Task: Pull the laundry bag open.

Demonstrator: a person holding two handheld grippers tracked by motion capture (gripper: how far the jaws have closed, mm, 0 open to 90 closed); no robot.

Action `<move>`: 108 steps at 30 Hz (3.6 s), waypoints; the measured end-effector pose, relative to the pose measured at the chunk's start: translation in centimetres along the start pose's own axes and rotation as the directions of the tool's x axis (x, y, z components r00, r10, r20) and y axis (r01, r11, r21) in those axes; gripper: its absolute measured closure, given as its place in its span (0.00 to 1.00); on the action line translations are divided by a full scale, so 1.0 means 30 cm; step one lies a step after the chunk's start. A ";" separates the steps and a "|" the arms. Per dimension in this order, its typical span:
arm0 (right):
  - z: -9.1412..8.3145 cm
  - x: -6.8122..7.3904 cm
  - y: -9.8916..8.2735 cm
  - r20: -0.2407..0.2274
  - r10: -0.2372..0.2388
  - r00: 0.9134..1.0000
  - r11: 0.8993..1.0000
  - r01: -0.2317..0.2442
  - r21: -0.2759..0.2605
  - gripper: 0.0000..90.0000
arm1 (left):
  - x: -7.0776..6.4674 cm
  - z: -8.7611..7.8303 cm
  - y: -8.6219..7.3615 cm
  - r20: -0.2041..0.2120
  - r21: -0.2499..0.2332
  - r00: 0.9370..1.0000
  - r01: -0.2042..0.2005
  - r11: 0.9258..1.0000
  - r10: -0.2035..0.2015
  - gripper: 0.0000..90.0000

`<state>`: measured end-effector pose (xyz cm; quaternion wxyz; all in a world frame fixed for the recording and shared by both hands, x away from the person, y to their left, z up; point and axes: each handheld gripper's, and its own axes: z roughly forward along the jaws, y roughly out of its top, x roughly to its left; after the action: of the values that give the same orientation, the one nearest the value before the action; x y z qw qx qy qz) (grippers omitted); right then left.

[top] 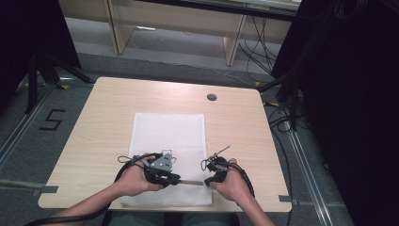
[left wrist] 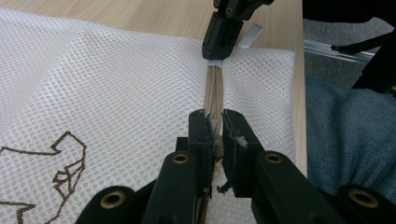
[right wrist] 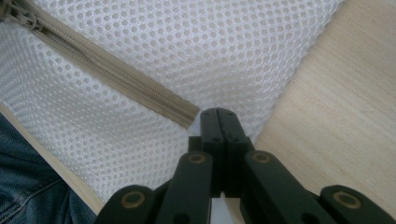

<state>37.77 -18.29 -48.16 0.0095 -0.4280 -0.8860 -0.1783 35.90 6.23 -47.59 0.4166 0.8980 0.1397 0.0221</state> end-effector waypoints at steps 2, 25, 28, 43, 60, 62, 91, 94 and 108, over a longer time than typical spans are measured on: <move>0.000 0.000 0.000 0.000 0.000 1.000 1.000 0.000 0.000 1.00 | 0.002 -0.004 -0.001 0.003 -0.006 1.000 0.006 1.000 -0.006 0.91; 0.000 0.000 -0.001 0.001 -0.001 1.000 1.000 0.001 -0.001 1.00 | 0.004 -0.024 -0.015 0.001 -0.007 1.000 0.006 1.000 -0.006 0.91; 0.000 0.000 0.000 0.000 0.000 1.000 1.000 0.000 -0.002 1.00 | 0.005 -0.028 -0.016 0.002 -0.010 1.000 0.012 1.000 -0.012 0.91; 0.001 0.000 0.000 0.003 -0.006 1.000 1.000 0.006 -0.006 1.00 | 0.012 -0.047 -0.030 0.001 -0.010 1.000 0.004 1.000 -0.004 0.91; -0.002 0.003 0.001 0.000 0.001 1.000 1.000 -0.001 -0.003 1.00 | 0.012 -0.062 -0.038 -0.006 -0.006 1.000 0.003 1.000 -0.003 0.91; -0.002 0.003 0.001 0.000 0.000 1.000 1.000 0.000 -0.003 1.00 | 0.012 -0.062 -0.038 -0.006 -0.007 1.000 0.005 1.000 -0.005 0.91; 0.001 -0.001 -0.001 0.001 -0.005 1.000 1.000 0.005 -0.009 1.00 | 0.015 -0.078 -0.051 -0.001 -0.009 1.000 0.006 1.000 -0.006 0.91; -0.002 0.001 -0.001 0.001 -0.002 1.000 1.000 0.002 -0.008 1.00 | 0.011 -0.076 -0.051 0.004 -0.015 1.000 0.011 1.000 -0.011 0.91; 0.000 0.001 0.000 0.003 0.002 1.000 1.000 -0.002 0.000 1.00 | 0.015 -0.102 -0.069 -0.006 -0.012 1.000 0.012 1.000 -0.013 0.91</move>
<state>37.76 -18.28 -48.15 0.0085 -0.4293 -0.8855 -0.1778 35.36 9.89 -47.18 0.4215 0.8946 0.1465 0.0231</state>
